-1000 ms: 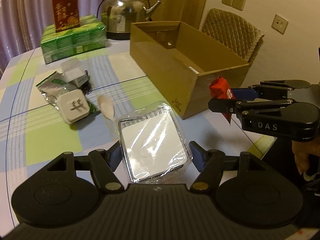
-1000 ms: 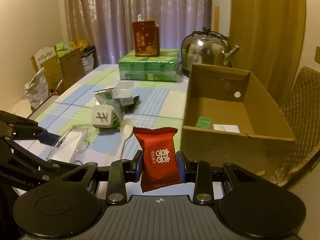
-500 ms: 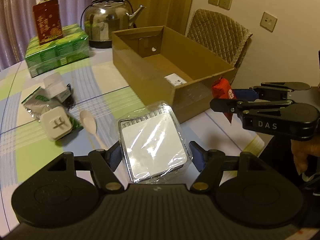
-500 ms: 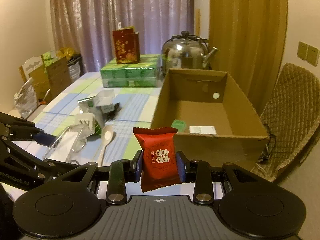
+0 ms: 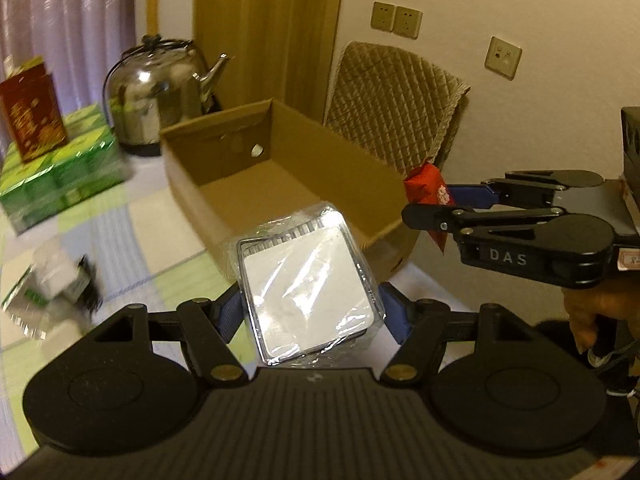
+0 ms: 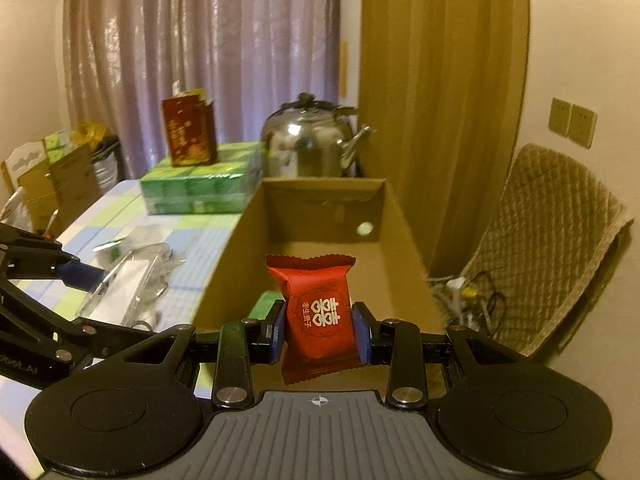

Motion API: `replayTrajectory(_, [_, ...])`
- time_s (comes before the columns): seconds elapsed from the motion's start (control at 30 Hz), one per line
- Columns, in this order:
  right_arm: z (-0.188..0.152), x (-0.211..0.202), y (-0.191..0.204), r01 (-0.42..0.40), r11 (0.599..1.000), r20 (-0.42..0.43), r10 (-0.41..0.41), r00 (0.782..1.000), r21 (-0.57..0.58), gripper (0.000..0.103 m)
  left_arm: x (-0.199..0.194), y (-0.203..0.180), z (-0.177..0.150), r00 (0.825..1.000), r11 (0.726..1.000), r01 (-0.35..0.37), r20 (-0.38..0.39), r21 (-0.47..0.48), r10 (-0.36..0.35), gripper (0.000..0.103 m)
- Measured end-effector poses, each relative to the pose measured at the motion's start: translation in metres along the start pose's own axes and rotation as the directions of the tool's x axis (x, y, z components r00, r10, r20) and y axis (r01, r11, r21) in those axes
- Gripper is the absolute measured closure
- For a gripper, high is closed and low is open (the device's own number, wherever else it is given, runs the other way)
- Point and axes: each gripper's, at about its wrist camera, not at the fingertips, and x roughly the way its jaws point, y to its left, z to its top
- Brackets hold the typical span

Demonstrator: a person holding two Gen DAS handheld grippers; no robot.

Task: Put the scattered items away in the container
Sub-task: 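Carry the plastic container and red packet toward the cardboard box with both grippers, then lower the plastic container into the cardboard box and open the left gripper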

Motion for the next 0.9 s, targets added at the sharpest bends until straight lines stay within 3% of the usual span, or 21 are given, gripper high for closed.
replayTrajectory(0.33, [0.017,0.051,-0.033,0.001,0.999,-0.027,0.000,1.000,0.036,0.071,0.052,0.008,0.046,1.000,1.000,0.017,0.005,0.012,-0.017,0.038])
replayTrajectory(0.9, [0.007,0.102,-0.057,-0.003,0.997,-0.078,0.009,0.997,0.079,0.071,0.124,0.021,0.047,0.997,0.999,0.037,-0.069,0.027,-0.035,0.037])
